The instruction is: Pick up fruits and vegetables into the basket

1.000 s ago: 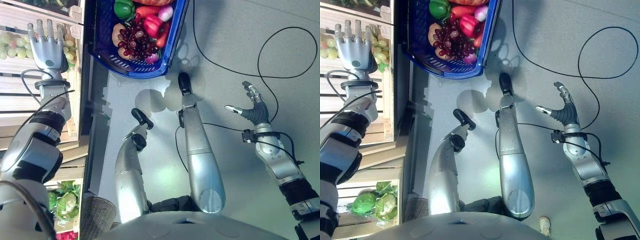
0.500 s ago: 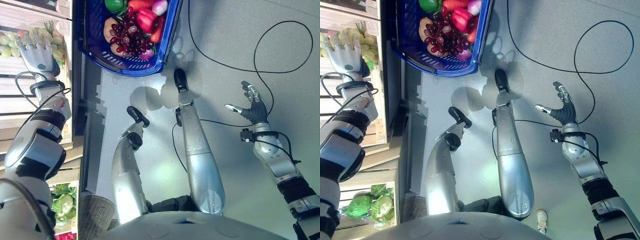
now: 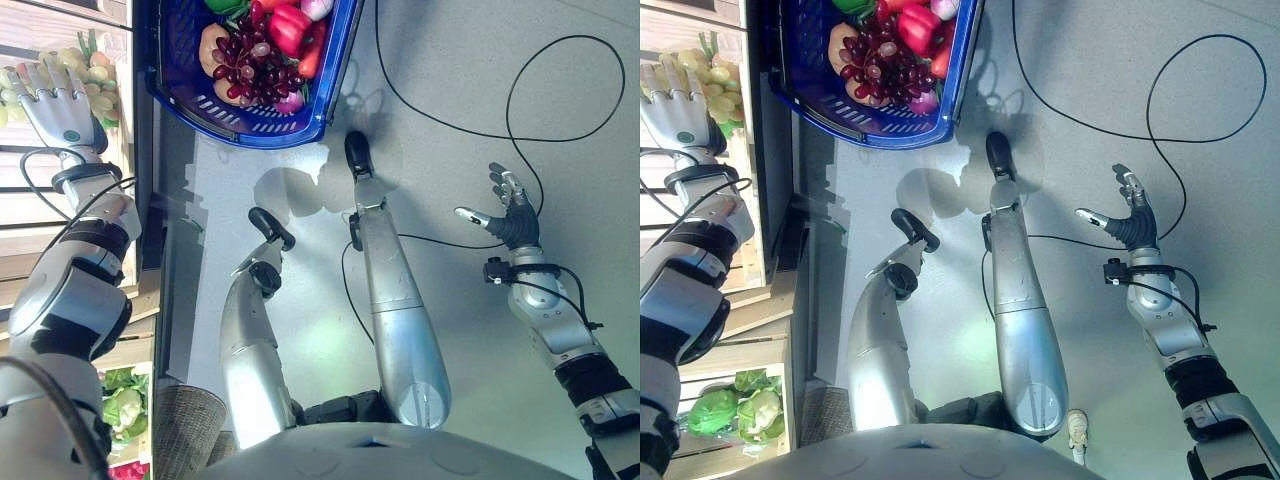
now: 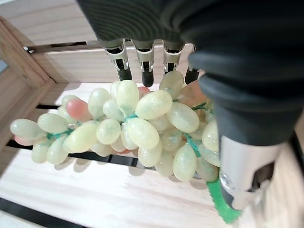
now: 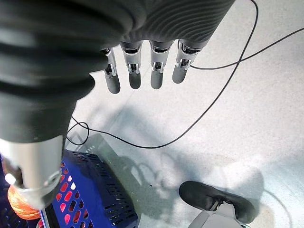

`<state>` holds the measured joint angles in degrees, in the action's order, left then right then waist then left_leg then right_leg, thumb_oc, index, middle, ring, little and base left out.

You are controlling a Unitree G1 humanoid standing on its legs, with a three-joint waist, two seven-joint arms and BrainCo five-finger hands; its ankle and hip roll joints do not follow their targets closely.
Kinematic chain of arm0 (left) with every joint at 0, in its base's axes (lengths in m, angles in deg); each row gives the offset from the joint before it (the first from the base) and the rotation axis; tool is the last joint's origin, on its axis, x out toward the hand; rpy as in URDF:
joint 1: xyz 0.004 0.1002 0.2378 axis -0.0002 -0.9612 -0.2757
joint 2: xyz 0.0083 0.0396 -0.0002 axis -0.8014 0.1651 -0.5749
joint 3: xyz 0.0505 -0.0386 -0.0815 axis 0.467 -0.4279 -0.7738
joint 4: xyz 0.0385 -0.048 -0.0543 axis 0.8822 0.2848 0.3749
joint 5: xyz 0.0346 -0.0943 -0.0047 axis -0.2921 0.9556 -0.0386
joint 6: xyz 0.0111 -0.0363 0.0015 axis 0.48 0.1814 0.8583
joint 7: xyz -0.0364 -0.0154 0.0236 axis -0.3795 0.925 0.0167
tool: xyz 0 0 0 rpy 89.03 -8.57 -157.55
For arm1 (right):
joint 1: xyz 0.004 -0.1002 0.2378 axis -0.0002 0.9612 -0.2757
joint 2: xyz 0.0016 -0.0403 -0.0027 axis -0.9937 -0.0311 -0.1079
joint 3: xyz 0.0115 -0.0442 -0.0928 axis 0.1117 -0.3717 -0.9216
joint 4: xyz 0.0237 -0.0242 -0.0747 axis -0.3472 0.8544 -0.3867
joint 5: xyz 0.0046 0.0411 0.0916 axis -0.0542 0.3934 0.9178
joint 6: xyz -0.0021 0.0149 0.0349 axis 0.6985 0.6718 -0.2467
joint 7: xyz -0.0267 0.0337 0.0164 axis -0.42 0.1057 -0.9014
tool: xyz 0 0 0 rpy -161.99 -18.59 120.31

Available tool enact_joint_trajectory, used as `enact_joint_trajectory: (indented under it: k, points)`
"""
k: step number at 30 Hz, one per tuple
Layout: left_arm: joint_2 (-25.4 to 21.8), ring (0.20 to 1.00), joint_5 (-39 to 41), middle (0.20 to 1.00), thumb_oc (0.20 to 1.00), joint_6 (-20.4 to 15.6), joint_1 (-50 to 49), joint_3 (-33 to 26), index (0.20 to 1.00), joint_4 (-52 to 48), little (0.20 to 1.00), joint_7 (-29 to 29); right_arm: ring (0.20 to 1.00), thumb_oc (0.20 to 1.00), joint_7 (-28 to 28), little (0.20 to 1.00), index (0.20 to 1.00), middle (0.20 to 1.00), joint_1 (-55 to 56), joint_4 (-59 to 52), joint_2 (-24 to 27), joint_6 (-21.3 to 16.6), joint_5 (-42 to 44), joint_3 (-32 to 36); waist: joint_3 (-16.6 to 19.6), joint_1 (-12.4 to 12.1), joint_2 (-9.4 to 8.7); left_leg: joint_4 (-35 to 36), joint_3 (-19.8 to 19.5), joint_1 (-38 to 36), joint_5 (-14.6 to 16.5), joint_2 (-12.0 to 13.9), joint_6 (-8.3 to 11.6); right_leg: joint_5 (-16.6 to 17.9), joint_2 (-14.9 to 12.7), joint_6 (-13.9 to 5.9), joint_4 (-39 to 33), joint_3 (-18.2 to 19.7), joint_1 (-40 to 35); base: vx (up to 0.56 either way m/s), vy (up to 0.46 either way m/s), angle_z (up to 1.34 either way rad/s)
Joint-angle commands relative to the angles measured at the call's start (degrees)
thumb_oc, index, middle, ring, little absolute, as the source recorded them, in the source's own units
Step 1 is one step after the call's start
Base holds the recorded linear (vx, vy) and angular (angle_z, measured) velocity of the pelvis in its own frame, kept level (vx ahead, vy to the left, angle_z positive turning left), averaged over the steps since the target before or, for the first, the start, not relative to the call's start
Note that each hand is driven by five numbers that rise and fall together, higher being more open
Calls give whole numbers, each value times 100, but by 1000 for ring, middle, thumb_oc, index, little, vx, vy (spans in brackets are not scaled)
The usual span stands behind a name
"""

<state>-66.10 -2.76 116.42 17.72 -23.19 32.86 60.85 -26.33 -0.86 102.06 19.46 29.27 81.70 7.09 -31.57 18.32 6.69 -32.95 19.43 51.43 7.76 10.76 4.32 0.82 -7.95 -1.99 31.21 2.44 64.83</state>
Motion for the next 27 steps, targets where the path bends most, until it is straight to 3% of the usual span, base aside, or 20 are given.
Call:
enact_joint_trajectory:
  k: [1, 12, 27]
  points:
    - [-480, 1000, 266, 1000, 1000, 410, -178, -380, 1000, 275, 1000, 359, 1000, 1000, -122, 1000, 1000, 1000, -7, -26, -102, -302, 193, -145, 178, -26, -236, -334, -459, 608, 82, -76, 117, -594, -3, -312, 311, 79, 68, 0, 0, 0]
    - [-585, 1000, 866, 1000, 1000, 280, 161, -533, 1000, -61, 1000, 775, 1000, 1000, -211, 1000, 1000, 1000, -1, 52, -121, -398, 190, -198, 178, -50, -288, -454, -522, 751, 148, -84, 69, -589, 22, -298, 335, 83, 150, 0, 0, 0]
    - [-638, 1000, 681, 1000, 1000, 567, 341, -441, 1000, -117, 1000, 466, 1000, 1000, -147, 1000, 1000, 1000, 8, 127, -210, -428, 300, -190, 178, -64, -382, -540, -583, 855, 218, -73, 33, -541, 33, -332, 350, 53, 215, 0, -3, 1]
